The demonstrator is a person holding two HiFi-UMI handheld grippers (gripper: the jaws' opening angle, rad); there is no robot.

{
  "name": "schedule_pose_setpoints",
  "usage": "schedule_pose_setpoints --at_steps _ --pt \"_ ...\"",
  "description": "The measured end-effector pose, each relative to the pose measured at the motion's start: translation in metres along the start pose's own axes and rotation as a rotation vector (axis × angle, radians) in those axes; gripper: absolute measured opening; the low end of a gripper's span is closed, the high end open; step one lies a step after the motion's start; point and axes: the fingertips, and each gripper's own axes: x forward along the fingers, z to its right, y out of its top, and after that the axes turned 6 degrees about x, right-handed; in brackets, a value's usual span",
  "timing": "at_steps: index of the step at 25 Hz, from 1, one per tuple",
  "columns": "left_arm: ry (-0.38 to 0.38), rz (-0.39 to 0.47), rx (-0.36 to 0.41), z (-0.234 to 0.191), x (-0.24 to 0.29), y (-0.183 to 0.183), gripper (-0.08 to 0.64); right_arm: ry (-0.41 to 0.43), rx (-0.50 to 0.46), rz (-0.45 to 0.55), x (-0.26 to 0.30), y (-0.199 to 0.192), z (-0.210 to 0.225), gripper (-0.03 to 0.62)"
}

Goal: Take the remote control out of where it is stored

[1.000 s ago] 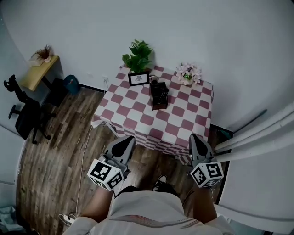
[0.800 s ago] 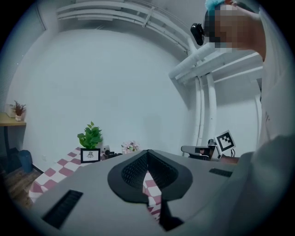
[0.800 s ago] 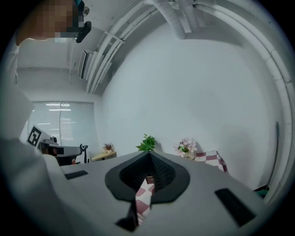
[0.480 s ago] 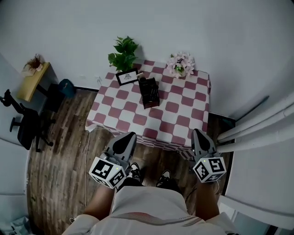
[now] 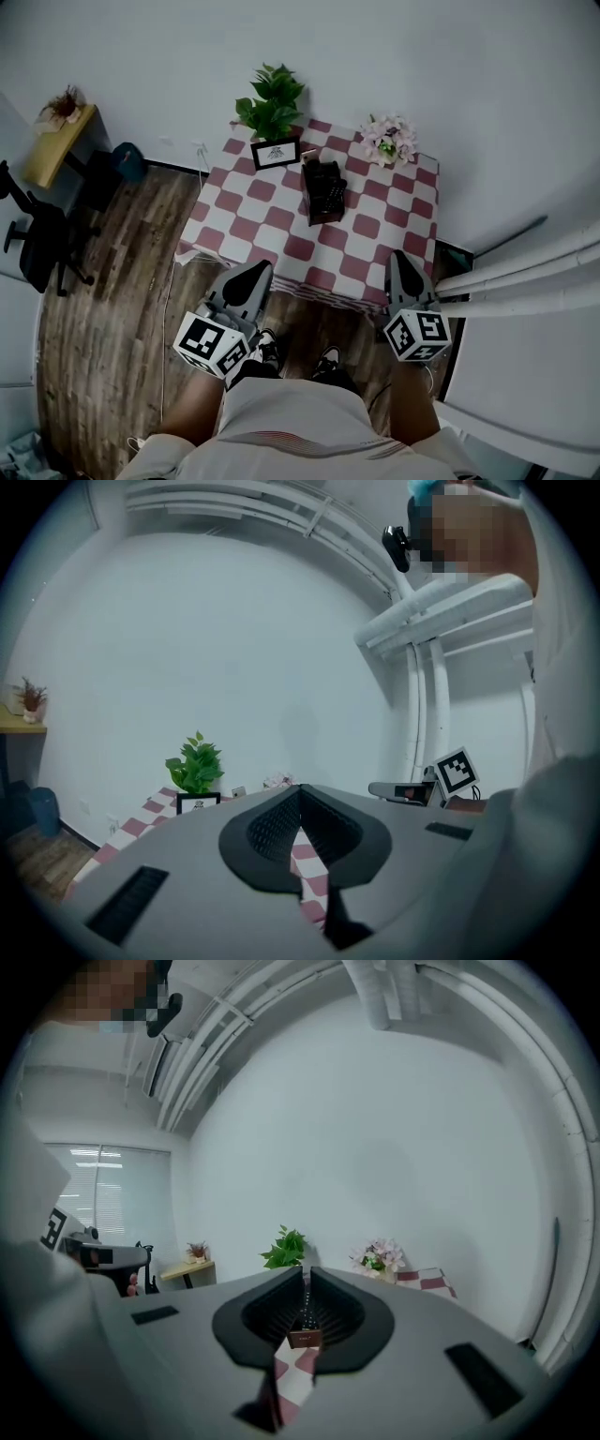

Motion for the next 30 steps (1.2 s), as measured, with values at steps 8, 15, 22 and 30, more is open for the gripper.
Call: schedule_pose_setpoints --at_steps 8,15,22,30 --pt "0.045 -0.001 -0.067 -0.022 -0.007 -0.008 0.009 -0.017 -0.008 -0.06 0.084 -0.016 -0.001 0.114" --pt "0.082 -0.035 -0.085 -0.041 -0.015 -0.026 0.009 -0.069 0.007 -0.124 0.164 -0.055 0.004 0.148" --pt "0.133 -0.06 -0.105 -0.071 -0.019 -0.042 0.009 -0.103 0.024 -0.209 0.225 -0.096 0.014 0.204" --pt "0.14 -0.086 -0.124 -0.089 -0.014 -0.056 0.009 -0.155 0.079 -0.273 0.249 -0.125 0.026 0.224"
